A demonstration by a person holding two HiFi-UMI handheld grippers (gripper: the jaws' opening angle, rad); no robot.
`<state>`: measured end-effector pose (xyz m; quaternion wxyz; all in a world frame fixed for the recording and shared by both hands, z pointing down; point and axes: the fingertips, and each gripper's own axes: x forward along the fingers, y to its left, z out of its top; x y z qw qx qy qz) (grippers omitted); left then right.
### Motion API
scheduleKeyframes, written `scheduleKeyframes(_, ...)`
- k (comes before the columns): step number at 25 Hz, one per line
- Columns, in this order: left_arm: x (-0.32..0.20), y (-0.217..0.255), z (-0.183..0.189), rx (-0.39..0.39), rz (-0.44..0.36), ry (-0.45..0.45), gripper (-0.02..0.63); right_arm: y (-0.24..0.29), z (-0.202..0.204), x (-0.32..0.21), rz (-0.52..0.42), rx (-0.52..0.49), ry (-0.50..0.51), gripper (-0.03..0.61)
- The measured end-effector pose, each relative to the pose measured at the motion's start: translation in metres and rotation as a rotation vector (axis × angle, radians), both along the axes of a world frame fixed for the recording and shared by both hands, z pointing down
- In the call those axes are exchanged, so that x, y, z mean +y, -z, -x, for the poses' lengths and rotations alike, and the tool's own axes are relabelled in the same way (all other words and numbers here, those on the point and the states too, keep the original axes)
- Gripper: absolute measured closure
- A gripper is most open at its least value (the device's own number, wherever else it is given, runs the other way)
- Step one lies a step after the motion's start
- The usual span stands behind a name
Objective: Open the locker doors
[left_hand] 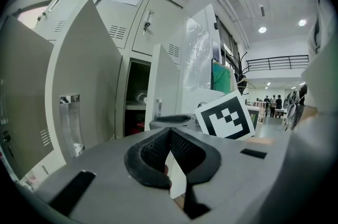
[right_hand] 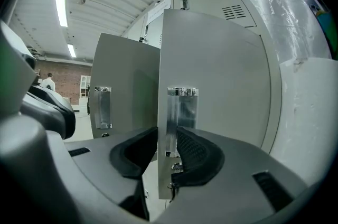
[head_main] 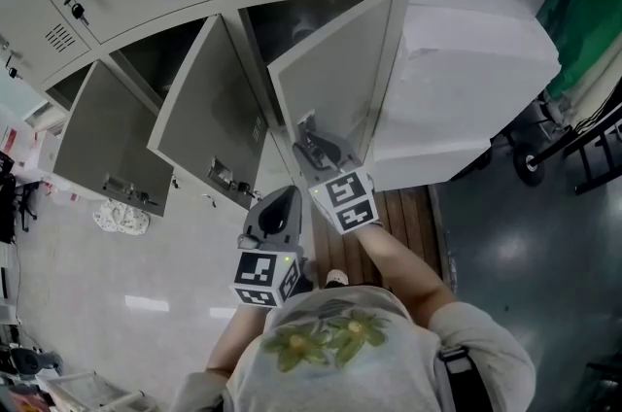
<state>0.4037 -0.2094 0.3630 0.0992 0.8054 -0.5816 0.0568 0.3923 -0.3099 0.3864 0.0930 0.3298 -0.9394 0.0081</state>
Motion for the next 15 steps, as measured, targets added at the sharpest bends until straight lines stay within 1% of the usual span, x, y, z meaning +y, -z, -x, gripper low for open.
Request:
scheduleKeyframes(10,0.003,-0.001,-0.018,-0.002,-0.007,-0.029,0.586,0.000,-0.020,0.014,0.001,-0.015,-0.015,0.453)
scheduleKeyframes(15,0.007,-0.003,-0.020,-0.009,-0.001,-0.023,0.586,0.000,-0.030,0.019,0.001,-0.029,-0.029,0.454)
